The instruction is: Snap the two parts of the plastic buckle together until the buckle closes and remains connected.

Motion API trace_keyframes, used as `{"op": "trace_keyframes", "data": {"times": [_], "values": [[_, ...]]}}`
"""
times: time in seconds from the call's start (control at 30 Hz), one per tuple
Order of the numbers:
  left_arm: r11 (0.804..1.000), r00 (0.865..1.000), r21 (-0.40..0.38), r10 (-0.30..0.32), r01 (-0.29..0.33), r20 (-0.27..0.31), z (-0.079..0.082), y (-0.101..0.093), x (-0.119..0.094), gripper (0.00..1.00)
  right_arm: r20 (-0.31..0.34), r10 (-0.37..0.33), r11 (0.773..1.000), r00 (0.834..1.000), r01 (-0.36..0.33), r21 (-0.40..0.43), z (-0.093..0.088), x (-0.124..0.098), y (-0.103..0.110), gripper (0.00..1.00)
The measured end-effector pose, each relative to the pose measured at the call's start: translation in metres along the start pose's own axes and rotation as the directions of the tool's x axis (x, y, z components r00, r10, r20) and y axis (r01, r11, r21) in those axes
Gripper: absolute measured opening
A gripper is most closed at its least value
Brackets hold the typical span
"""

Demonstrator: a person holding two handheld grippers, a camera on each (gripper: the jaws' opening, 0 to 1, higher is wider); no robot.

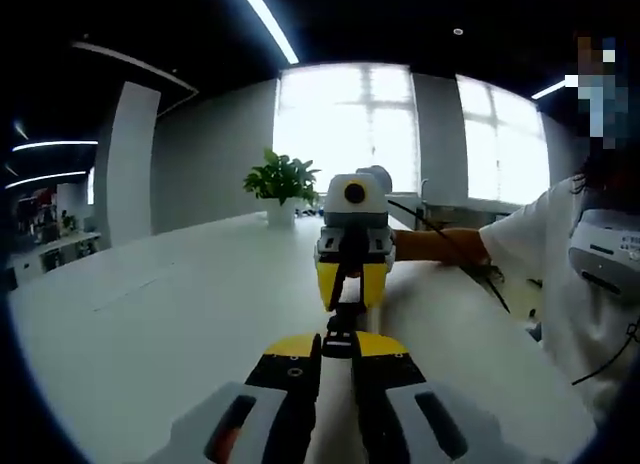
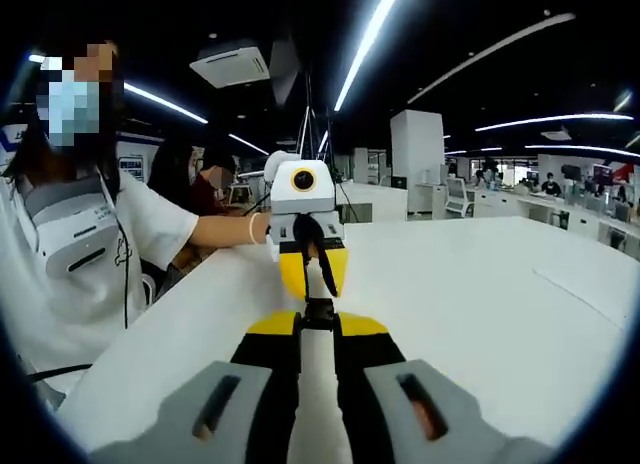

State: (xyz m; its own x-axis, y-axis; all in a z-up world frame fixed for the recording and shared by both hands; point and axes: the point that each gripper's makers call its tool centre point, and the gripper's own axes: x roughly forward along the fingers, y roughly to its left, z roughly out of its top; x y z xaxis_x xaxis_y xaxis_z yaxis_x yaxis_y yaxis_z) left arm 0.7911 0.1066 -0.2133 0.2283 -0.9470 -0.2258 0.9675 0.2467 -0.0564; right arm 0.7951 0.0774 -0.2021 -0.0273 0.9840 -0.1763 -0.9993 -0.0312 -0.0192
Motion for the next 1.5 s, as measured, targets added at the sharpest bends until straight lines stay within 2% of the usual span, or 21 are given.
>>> {"op": "trace_keyframes", "data": {"times": [0.27,0.57,1.07,1.5], "values": [[1.0,1.0,-0.007,-0.013,0.013,0.014,0.003,-0.002,0.001,0.19,0.044,0.009,1.0,0.999,-0.009,0.01,0.009,0.0,0.002,0.12],[0.999,0.999,-0.019,-0.032,0.033,0.03,0.004,-0.006,0.002,0.18,0.072,0.022,0.999,0.997,-0.024,0.022,0.014,0.003,0.006,0.12],[0.998,0.999,-0.048,-0.043,0.045,0.027,0.0,-0.009,0.003,0.13,0.07,0.036,0.999,0.997,-0.038,0.037,0.01,0.007,0.008,0.12],[0.997,0.997,-0.043,-0.062,0.064,0.044,0.008,-0.015,-0.001,0.12,0.064,0.037,0.999,0.997,-0.038,0.014,0.011,0.009,0.013,0.13]]}}
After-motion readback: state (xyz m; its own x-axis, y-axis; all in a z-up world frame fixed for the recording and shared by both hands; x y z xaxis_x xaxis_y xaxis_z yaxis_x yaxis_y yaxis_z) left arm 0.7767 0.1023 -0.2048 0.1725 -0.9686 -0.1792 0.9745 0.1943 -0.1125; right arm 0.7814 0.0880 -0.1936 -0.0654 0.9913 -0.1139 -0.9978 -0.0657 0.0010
